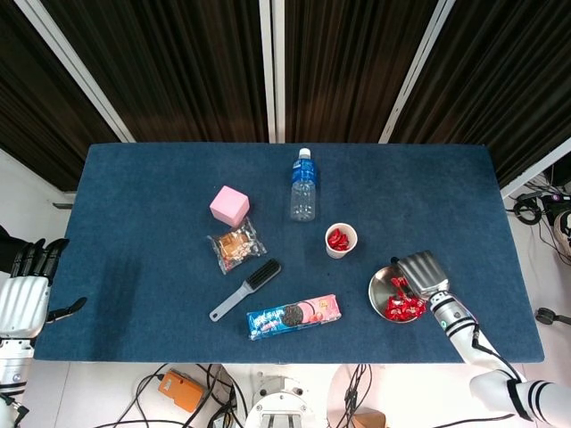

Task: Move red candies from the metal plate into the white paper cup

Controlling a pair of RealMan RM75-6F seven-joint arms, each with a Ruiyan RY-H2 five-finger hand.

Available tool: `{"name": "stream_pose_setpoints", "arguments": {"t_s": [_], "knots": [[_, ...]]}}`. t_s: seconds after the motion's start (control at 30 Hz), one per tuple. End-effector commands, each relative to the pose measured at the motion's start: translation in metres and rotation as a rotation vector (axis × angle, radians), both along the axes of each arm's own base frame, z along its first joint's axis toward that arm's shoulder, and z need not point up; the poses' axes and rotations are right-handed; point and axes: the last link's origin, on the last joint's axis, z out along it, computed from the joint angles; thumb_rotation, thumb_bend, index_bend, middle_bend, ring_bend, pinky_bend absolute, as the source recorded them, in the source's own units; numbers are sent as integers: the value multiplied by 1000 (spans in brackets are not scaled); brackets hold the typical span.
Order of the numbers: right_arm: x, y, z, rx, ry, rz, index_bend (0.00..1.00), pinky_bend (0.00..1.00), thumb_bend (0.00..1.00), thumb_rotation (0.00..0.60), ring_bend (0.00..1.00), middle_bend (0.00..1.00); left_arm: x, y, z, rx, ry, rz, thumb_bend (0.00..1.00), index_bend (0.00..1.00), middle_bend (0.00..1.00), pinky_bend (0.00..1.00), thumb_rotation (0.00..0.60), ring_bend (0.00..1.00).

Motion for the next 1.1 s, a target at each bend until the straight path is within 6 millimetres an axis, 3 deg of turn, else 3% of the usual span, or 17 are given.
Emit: {"name": "stream_pose_setpoints", "arguments": {"t_s": [0.03,0.33,0.53,0.67,0.83,1.0,1.1], "knots": [[1,-2,-2,6,1,-3,550,1000,422,600,1000,906,-1,-1,0,-1,-1,4,0,71,96,0,600,0],[-1,-3,-5,18,-6,-27,677,1000,551,600,1000,906,-3,-2,1,-1,3,10,0,72,96,0,600,0],[13,-7,11,-32,-67,1,690,1000,595,600,1000,906,-2,0,1,0,4,5,0,71,96,0,600,0],[36,-17,29,-67,-138,28,690,1000,598,600,1000,906,-1,2,1,-3,5,3,0,71,95,0,600,0],[85,-46,45,-100,-244,95,692,1000,598,600,1000,906,1,4,2,-3,10,-1,0,71,96,0,600,0],[119,-74,33,-60,-253,103,668,1000,597,600,1000,906,4,5,1,-6,10,-3,0,71,95,0,600,0],[129,-81,19,-31,-253,94,655,1000,597,600,1000,906,5,7,1,-8,9,-3,0,71,96,0,600,0]]}}
